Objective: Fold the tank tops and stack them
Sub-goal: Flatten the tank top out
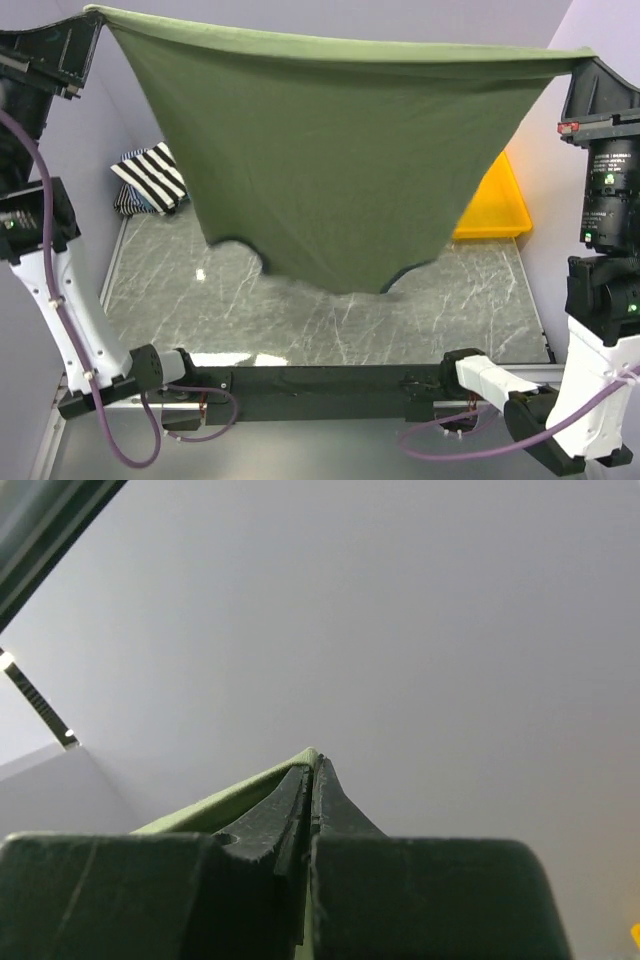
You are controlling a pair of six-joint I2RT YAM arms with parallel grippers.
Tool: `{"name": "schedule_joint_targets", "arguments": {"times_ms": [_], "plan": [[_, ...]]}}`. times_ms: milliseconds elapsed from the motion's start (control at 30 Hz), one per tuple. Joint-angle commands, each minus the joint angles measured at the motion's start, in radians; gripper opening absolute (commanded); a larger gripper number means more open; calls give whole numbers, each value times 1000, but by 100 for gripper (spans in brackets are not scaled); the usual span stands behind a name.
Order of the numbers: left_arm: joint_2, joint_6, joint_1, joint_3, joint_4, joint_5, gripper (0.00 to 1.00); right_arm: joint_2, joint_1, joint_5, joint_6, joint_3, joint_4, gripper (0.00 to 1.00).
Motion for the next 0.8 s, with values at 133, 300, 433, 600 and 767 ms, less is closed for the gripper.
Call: {"name": "schedule_joint_targets", "arguments": {"times_ms": [133, 300, 433, 600, 767], "plan": [[43, -8, 12, -17, 44, -66, 1, 19, -11, 49, -38, -69, 41, 0], [123, -54, -3, -91, 147, -68, 1, 111, -11, 26, -30, -67, 93, 0], [300, -36, -44, 33, 169, -75, 1, 270, -11, -18, -21, -15, 182, 0], [633, -63, -96, 426, 135, -65, 1, 545, -11, -27, -43, 352, 162, 0], [795, -145, -95, 532, 302, -109, 1, 772, -14, 2, -63, 597, 196, 0]]}}
